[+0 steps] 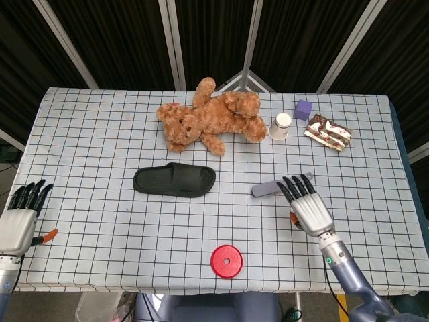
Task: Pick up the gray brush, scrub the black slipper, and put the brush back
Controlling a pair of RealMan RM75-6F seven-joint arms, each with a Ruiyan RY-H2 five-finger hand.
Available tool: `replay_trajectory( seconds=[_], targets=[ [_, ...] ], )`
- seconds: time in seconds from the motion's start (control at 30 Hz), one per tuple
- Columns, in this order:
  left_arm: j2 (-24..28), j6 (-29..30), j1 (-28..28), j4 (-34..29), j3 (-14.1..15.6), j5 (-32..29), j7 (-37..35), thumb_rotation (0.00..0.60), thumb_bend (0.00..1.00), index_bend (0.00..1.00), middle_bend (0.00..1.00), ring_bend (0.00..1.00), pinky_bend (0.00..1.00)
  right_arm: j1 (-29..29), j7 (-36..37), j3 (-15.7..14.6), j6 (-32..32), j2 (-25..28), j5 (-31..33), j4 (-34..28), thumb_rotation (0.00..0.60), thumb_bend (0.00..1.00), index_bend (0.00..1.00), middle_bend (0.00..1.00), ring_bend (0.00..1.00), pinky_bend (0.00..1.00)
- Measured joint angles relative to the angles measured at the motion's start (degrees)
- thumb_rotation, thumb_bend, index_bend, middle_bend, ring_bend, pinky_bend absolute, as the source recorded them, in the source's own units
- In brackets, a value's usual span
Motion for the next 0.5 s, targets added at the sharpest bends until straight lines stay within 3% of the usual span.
replay_trajectory(
  seconds=[0.5],
  targets=[
    [0.15, -2.67, -1.04, 0.78, -0.53, -2.39, 0.06, 0.600, 0.11, 0.00, 0.00, 0.00, 0.00, 8.98, -0.32, 1.87, -9.60, -5.30, 5.39, 7.81, 0.600, 0.45, 0.14, 0.13, 0.06, 0.02]
  ],
)
